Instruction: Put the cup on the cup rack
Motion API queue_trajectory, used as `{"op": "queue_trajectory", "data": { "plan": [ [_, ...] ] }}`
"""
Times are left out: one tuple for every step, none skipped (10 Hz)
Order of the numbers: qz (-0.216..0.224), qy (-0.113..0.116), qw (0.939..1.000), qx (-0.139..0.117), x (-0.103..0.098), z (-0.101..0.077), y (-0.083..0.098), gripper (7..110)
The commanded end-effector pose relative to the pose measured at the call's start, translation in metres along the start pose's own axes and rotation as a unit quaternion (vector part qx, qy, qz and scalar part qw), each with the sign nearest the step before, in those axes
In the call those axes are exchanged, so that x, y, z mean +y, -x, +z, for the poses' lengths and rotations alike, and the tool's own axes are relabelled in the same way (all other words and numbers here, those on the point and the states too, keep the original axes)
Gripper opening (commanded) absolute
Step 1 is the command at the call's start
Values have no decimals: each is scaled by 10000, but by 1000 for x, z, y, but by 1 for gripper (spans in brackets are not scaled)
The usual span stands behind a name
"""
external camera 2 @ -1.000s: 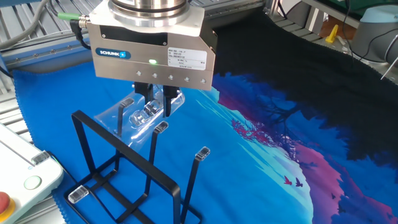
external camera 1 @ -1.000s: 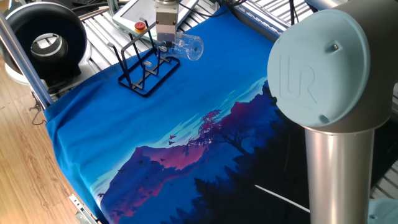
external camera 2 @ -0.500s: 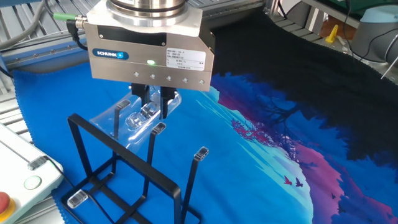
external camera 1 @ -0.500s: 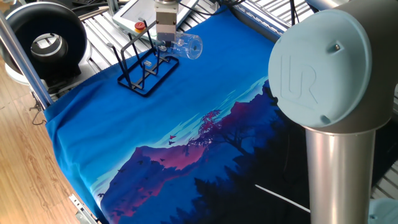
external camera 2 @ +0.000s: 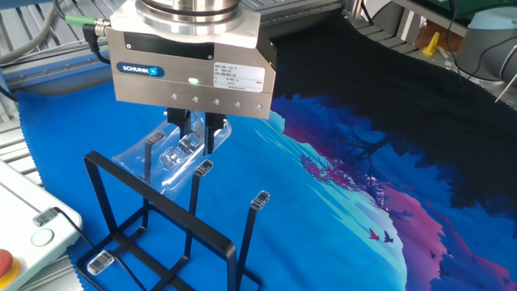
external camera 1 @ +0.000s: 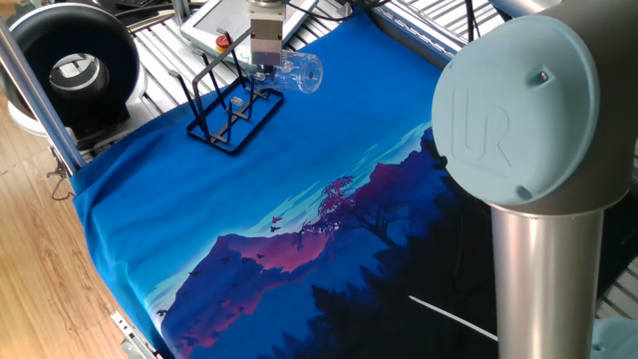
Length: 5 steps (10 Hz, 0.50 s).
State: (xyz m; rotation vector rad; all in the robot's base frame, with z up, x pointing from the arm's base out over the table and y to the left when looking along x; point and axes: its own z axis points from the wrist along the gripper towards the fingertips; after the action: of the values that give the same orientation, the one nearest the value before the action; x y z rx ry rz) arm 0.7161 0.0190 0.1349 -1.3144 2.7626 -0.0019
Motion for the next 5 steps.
{"op": "queue_trajectory", "data": {
  "plan": [
    [85, 40, 9999, -106, 1, -1, 5, 7],
    [54, 23, 9999, -110, 0, -1, 5, 7],
    [54, 18, 9999, -104, 0, -1, 4, 7],
    [146, 19, 9998, -105, 0, -1, 4, 7],
    [384, -22, 9993, -33, -2, -1, 1, 7]
  ]
}}
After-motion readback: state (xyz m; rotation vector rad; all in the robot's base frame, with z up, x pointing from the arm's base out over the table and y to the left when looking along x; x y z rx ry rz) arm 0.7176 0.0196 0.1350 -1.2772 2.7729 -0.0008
